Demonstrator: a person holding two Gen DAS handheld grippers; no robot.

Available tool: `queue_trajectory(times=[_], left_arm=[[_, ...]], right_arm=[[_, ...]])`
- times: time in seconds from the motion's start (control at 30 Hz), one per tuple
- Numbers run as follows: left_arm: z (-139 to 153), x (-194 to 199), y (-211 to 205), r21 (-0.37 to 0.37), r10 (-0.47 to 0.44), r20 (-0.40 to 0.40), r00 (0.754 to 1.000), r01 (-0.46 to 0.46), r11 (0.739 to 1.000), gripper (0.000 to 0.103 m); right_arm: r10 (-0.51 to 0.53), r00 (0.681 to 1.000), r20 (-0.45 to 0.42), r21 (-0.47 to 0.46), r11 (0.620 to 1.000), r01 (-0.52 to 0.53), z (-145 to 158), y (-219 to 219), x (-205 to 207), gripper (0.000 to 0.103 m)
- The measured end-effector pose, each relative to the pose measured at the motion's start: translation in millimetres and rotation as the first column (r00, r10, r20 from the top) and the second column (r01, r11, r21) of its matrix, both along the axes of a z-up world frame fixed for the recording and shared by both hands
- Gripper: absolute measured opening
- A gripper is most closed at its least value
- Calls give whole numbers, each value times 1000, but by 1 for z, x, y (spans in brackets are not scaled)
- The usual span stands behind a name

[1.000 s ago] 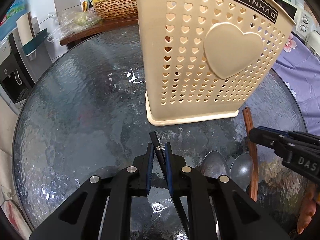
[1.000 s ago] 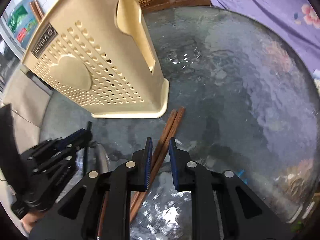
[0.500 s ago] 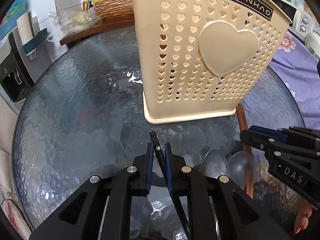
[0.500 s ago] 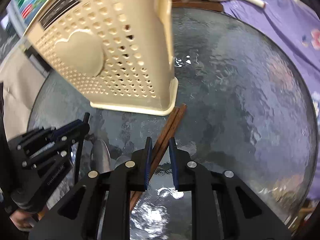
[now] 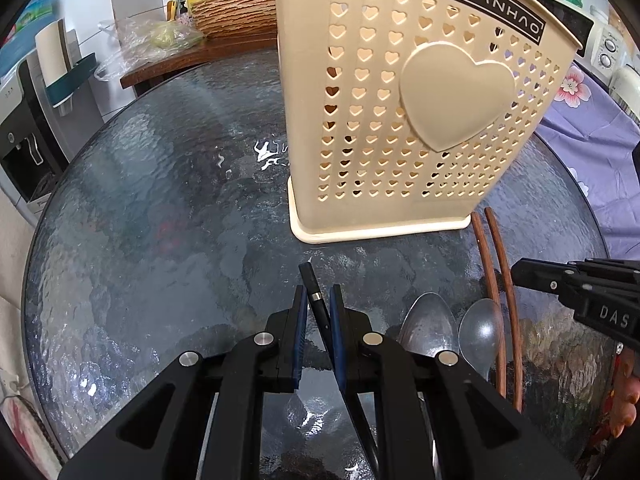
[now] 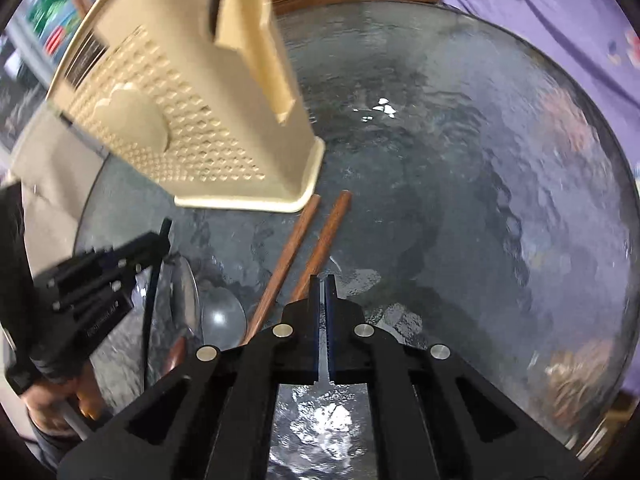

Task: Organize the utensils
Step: 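Align the right tool over a wooden chopstick pair while the left tool aligns on a black chopstick, then close the right tool on a wooden chopstick while the left tool closes on the black chopstick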

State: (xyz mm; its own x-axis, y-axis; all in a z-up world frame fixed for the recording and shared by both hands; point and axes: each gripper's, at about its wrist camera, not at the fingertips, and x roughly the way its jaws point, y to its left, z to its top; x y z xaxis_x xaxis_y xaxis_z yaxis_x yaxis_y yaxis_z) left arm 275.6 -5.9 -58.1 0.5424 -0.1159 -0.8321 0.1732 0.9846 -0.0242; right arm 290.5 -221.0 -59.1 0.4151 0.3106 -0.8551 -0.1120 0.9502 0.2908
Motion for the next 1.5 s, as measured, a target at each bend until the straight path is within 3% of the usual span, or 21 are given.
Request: queue_trajectory(times=[0.1,0.57,0.6,0.67,0.7,0.87,1.07,1.27,1.4,1.5], left_arm=[[0,-1,0,-2,-2,0,1000,2,1000,11],[0,3,10,-29,6,-11,1000,-6,1000,11],[0,4,11,-33,7,-12,1000,-8,999,11],[0,5,12,-36,9,-15,1000,-10,999,11],[0,5,12,-35,11,-16,1000,-11,999,11],[-1,6,12,-34,12,-17,1000,-12,999,11],[-1,2,8,-27,9,-14,1000,-9,1000,11],[-2,0,6,-29,9,-13,1000,-9,1000,11],[-1,-2,3,-25,5,-11,1000,-5,1000,11],[0,-3,2,-25,4,-10,1000,-5,1000,11]], right_arm=[[-35,999,-3,46,998,36,1,-6,2,3],[-106,994,-5,-11,994,106,5,11,26,6],[-111,994,6,-14,994,111,6,10,29,9],[-113,994,14,-12,994,113,8,11,30,38],[-115,993,15,-8,993,115,10,12,36,42],[-120,993,21,-43,992,121,16,17,39,41],[-130,991,11,-91,987,130,9,25,42,27],[-139,990,11,-89,986,140,7,32,41,26],[-132,990,37,-182,974,137,10,50,36,22],[-135,990,51,-198,970,143,11,55,32,22]])
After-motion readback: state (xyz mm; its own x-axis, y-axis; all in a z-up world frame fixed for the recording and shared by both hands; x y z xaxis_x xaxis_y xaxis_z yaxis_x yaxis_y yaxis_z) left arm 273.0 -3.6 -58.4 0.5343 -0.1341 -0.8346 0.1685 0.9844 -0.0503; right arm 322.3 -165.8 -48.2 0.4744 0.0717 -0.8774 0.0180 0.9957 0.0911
